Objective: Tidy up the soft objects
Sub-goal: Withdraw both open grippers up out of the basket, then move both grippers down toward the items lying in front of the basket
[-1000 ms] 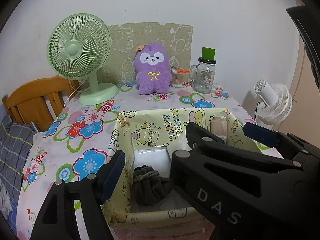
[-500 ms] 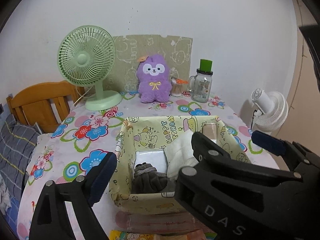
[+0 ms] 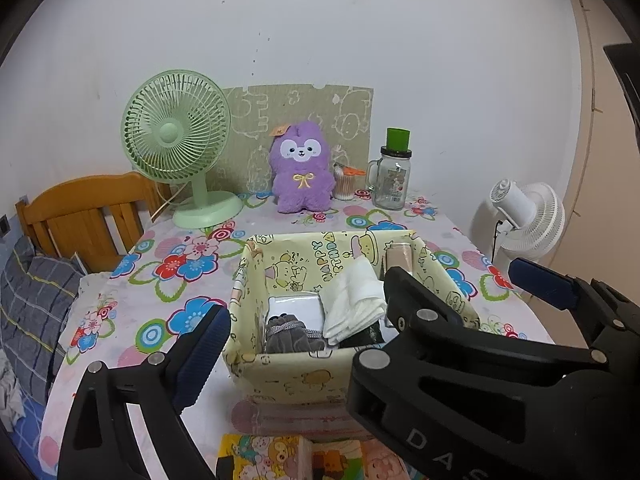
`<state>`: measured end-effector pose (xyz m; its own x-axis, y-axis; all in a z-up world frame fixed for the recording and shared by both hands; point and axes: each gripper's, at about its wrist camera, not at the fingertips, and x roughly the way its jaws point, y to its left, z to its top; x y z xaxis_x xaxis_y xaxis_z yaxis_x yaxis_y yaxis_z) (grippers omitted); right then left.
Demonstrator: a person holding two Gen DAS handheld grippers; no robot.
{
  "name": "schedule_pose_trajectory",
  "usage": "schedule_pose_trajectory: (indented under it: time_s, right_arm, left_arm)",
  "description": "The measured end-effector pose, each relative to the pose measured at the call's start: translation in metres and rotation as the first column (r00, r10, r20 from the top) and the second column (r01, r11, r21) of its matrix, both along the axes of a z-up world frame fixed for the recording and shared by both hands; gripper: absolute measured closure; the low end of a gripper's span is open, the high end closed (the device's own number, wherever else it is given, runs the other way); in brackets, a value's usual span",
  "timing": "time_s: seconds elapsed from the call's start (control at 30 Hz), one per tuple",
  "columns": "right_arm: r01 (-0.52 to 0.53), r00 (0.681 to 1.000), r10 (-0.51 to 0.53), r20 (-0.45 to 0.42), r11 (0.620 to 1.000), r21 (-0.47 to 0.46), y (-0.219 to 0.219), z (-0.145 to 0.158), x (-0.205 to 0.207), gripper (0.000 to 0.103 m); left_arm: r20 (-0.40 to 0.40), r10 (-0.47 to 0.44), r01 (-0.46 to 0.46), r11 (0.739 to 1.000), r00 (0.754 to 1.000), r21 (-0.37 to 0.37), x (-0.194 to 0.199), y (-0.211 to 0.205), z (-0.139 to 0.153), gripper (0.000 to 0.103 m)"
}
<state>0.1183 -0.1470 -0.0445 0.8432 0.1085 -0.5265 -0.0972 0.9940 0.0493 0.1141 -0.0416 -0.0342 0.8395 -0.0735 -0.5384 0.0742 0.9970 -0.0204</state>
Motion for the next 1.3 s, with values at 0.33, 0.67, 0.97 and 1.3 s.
schedule_pose_trajectory:
  time_s: [0.33, 0.67, 0.97, 1.3]
  right_arm:
    - [0.006, 1.000, -0.006, 0.023, 1.000, -0.001, -0.002, 0.004, -0.023, 0.003]
    - [-0.007, 0.999, 0.007, 0.033, 1.000, -0.003, -0.001, 0.004, -0.044, 0.002]
    - [-0.037, 0.999, 0.037, 0.038, 0.999, 0.005, 0.003, 0.000, -0.059, 0.002]
    - [-0.028, 0.999, 0.028, 0.036, 0.999, -0.016, 0.007, -0.011, -0.073, 0.002]
  left_arm:
    - [0.020, -0.015, 0.015, 1.000, 1.000, 0.004, -0.020, -0.002, 0.004, 0.007]
    - [0.030, -0.022, 0.022, 1.000, 0.999, 0.003, -0.039, -0.002, 0.004, 0.007]
    - [0.036, -0.022, 0.022, 1.000, 0.999, -0.006, -0.052, 0.003, 0.001, 0.007]
    - [0.022, -0.034, 0.034, 0.999, 0.999, 0.003, -0.065, 0.004, -0.010, 0.007]
